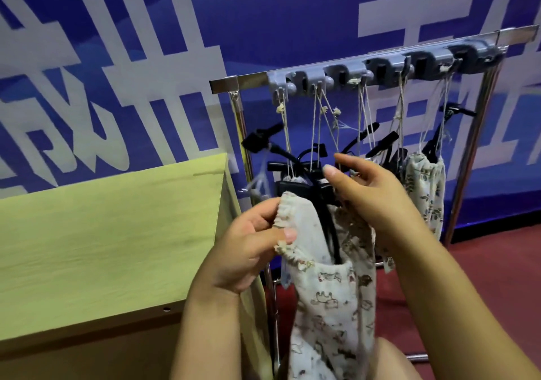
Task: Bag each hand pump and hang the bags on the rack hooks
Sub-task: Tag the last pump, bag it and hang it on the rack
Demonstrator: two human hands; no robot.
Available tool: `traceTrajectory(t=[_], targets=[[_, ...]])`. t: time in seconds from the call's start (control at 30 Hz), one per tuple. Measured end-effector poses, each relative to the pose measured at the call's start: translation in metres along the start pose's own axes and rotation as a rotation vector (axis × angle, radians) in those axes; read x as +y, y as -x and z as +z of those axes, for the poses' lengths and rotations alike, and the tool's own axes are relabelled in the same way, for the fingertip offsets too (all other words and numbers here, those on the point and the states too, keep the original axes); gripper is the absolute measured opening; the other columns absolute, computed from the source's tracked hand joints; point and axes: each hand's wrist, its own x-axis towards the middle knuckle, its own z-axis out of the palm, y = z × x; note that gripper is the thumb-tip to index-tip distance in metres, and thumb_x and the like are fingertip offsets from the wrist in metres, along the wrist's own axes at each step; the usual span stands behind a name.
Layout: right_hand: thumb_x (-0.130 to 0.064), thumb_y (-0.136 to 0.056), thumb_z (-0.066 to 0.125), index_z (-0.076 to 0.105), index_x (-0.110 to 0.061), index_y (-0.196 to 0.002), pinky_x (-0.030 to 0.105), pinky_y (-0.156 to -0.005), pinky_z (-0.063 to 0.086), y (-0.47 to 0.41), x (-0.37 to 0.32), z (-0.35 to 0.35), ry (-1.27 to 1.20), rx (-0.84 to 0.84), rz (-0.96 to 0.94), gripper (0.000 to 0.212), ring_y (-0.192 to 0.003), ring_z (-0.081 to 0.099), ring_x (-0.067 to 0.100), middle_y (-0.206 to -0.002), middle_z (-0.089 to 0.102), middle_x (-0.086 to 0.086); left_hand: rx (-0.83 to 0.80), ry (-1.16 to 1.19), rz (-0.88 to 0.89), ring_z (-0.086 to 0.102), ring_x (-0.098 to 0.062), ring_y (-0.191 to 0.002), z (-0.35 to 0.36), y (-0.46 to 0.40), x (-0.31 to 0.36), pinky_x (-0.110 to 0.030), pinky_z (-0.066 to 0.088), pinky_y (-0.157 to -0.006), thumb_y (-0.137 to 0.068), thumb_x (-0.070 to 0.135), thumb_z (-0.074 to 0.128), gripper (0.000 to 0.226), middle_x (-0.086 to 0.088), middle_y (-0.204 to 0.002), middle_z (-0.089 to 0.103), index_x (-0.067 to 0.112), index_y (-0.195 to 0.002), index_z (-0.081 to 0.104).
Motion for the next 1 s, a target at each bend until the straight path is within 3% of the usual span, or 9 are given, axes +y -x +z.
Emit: traceTrajectory(t=[0.07,0.17,0.3,0.43,0.6,0.7,0.87,0.93,1.0], targets=[[-0.041,-0.079,0.068,0.067,-0.026,-0.111,0.013,-0.066,0.047,0.003,-0.002,0.005,0.044,-0.087,-0.024,0.035,-0.068,0.064,-0.002,-0.08,0.067,-0.008,-0.028,0.006,-0.003,0.065,-0.021,-0.085,0.004,-0.001,-0.001,-0.025,0.053,-0.072,-0.068,-0.009,0.052,0.045,-0.013,-0.096,0.069,-0.001,-0.111,0.063],[-0.054,-0.08,0.059,0.072,-0.028,-0.1,0.028,-0.085,0.051,0.007,0.001,0.014,0.203,-0.15,-0.047,0.035,-0.088,0.065,0.002,-0.092,0.072,-0.013,-0.025,0.013,0.006,0.068,-0.019,-0.086,0.006,-0.004,-0.001,-0.024,0.053,-0.071,-0.068,-0.011,0.045,0.046,-0.012,-0.094,0.071,0.0,-0.109,0.063],[-0.061,-0.081,0.048,0.074,-0.021,-0.093,0.034,-0.071,0.054,0.01,-0.005,0.01,0.119,-0.225,-0.028,0.049,-0.076,0.068,0.007,-0.082,0.075,-0.004,-0.045,0.065,0.008,0.066,-0.022,-0.095,0.008,-0.007,0.001,-0.027,0.053,-0.078,-0.065,-0.012,0.041,0.056,-0.013,-0.103,0.07,0.001,-0.116,0.061],[-0.044,-0.08,0.063,0.071,-0.02,-0.091,0.031,-0.07,0.055,0.016,-0.006,0.012,-0.04,-0.41,-0.142,0.027,-0.078,0.067,0.012,-0.085,0.074,0.002,-0.059,0.122,0.024,0.061,-0.03,-0.102,0.01,-0.008,0.004,-0.035,0.049,-0.087,-0.059,-0.014,0.037,0.065,-0.021,-0.108,0.066,0.003,-0.115,0.064],[-0.019,-0.086,0.065,0.068,-0.01,-0.083,0.037,-0.066,0.052,0.018,-0.004,0.021,-0.089,-0.256,-0.199,0.01,-0.069,0.062,0.017,-0.076,0.068,0.015,-0.087,0.101,0.063,0.061,-0.028,-0.107,0.012,-0.003,0.005,-0.031,0.052,-0.086,-0.061,-0.017,0.036,0.067,-0.02,-0.113,0.065,-0.001,-0.122,0.058],[-0.017,-0.086,0.065,0.066,-0.009,-0.077,0.033,-0.062,0.048,0.018,-0.005,0.022,-0.196,-0.125,-0.217,0.012,-0.064,0.058,0.017,-0.069,0.065,0.01,0.023,0.076,0.088,0.064,-0.023,-0.106,0.011,0.0,0.004,-0.027,0.053,-0.084,-0.069,-0.016,0.046,0.055,-0.014,-0.113,0.068,0.001,-0.12,0.058],[-0.015,-0.087,0.065,0.061,-0.001,-0.077,0.034,-0.063,0.042,0.018,-0.005,0.021,-0.243,-0.079,-0.26,0.018,-0.066,0.051,0.019,-0.07,0.058,0.014,0.229,-0.313,0.058,0.062,-0.009,-0.064,0.007,0.007,0.008,-0.02,0.051,-0.061,-0.084,-0.008,0.06,0.018,-0.002,-0.074,0.069,0.007,-0.088,0.068],[-0.015,-0.086,0.065,0.062,-0.002,-0.077,0.032,-0.063,0.041,0.018,-0.004,0.023,-0.217,-0.063,-0.26,0.017,-0.066,0.051,0.017,-0.069,0.057,0.012,0.229,-0.443,0.032,0.058,-0.006,-0.058,0.008,0.009,0.012,-0.017,0.048,-0.058,-0.087,-0.002,0.059,0.016,0.003,-0.065,0.064,0.009,-0.078,0.067],[-0.017,-0.085,0.067,0.065,-0.009,-0.075,0.031,-0.062,0.041,0.015,-0.001,0.022,-0.205,-0.053,-0.235,0.013,-0.065,0.05,0.017,-0.068,0.058,0.01,0.268,-0.357,0.03,0.057,-0.006,-0.058,0.007,0.007,0.014,-0.017,0.048,-0.057,-0.09,0.0,0.053,0.02,0.003,-0.065,0.062,0.011,-0.075,0.063]])
